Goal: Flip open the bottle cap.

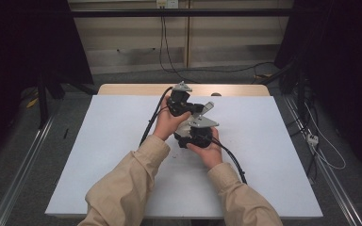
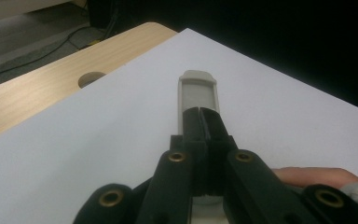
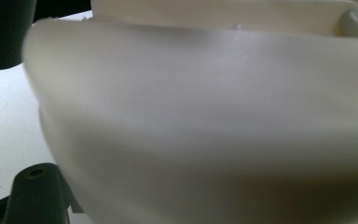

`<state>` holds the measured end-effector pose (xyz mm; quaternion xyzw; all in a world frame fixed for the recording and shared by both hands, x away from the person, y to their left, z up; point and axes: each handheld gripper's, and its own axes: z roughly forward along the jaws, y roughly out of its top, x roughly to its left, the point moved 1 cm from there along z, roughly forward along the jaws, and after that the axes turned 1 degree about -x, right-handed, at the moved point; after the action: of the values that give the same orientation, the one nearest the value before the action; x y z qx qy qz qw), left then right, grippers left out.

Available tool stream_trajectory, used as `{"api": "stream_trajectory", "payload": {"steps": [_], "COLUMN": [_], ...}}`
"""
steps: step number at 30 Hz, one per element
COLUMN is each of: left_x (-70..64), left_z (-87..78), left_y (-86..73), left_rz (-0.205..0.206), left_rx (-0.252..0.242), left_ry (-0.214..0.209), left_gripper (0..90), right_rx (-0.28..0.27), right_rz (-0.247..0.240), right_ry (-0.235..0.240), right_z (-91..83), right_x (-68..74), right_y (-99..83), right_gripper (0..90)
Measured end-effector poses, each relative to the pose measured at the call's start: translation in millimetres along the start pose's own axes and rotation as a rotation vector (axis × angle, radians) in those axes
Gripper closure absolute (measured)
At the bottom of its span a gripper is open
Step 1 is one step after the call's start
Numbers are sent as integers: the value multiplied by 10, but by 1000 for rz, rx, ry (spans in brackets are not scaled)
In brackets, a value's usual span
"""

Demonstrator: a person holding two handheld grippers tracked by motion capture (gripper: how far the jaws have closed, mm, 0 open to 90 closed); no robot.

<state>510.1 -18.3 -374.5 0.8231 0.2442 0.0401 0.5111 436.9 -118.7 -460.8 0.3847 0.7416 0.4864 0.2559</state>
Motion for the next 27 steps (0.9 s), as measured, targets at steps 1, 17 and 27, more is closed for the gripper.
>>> {"api": "stream_trajectory", "payload": {"steps": [1,17,27], "left_x": [2,5,-8], "left_z": [-2,-128,-300], "left_y": [-2,10,-46], "left_rz": [-1,-20,-21], "left_rx": [-3,-9,3], "left_ry": [-3,24,60], "left_gripper": [900,765,563], "right_rx": [0,61,66], "right_rz": [-1,35,52], "right_ry": [-1,-16,-13], "right_z": [0,-28,-131], "right_x": [1,-4,-11], "right_y": [1,-18,-13], "right_gripper": [185,122,124]}}
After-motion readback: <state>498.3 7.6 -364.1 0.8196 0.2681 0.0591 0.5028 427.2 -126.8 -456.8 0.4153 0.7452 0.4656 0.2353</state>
